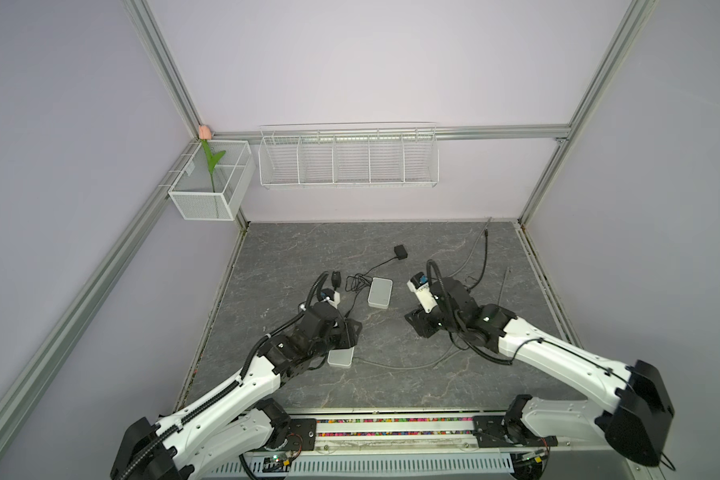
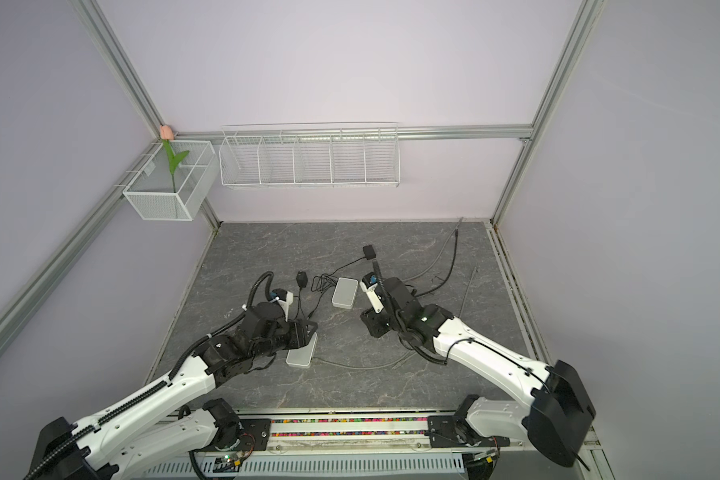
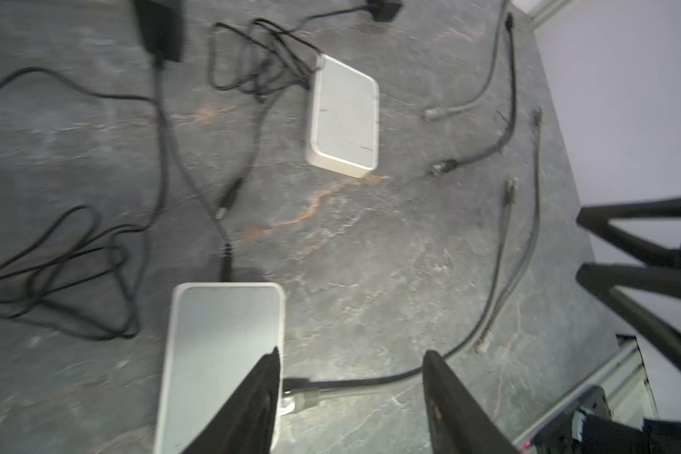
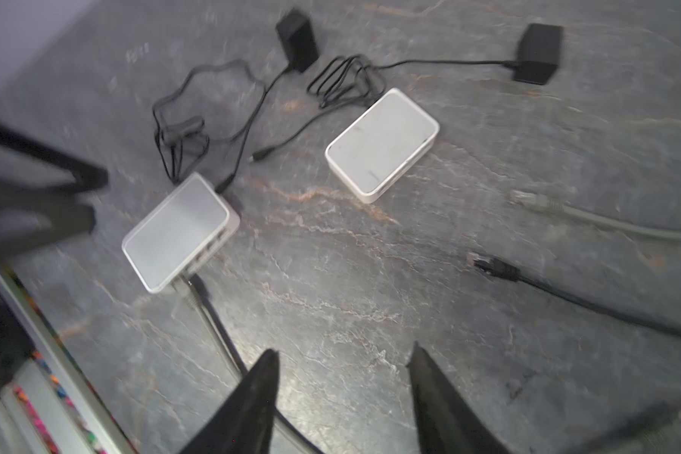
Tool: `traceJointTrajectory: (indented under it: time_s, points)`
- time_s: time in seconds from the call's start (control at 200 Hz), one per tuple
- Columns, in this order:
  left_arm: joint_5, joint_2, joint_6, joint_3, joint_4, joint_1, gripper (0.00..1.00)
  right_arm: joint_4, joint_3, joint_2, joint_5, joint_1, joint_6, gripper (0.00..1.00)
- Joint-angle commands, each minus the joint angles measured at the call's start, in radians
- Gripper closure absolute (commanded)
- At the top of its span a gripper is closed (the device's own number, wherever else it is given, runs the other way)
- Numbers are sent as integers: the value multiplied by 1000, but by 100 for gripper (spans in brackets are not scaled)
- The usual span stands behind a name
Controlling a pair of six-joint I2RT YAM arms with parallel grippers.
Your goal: Insert the plug into the switch port
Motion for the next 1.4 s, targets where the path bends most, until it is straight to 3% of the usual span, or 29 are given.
traceJointTrajectory:
  time_s: [0.0,0.07,0.205,0.33,0.46,0.87,1.395]
  points:
    - [-87,140,45,78,59,-143,43,-36,-40,-148,46,-12,98,29]
    - [-90,266,72,138,94,-228,43,-69,-48,-264,93,-19,111,20]
    - [13,475,72,218,159,-296,44,-166,-44,-468,261,-28,173,0]
    - [16,599,73,283,195,-360,44,-239,-37,-554,253,-32,155,11]
    - [34,698,75,328,232,-392,44,-313,-33,-543,216,-32,167,11]
    - [42,909,92,519,179,-466,50,-317,-115,-627,201,-33,182,9]
    - [2,949,35,508,155,-509,55,-300,-167,-661,177,-33,173,2]
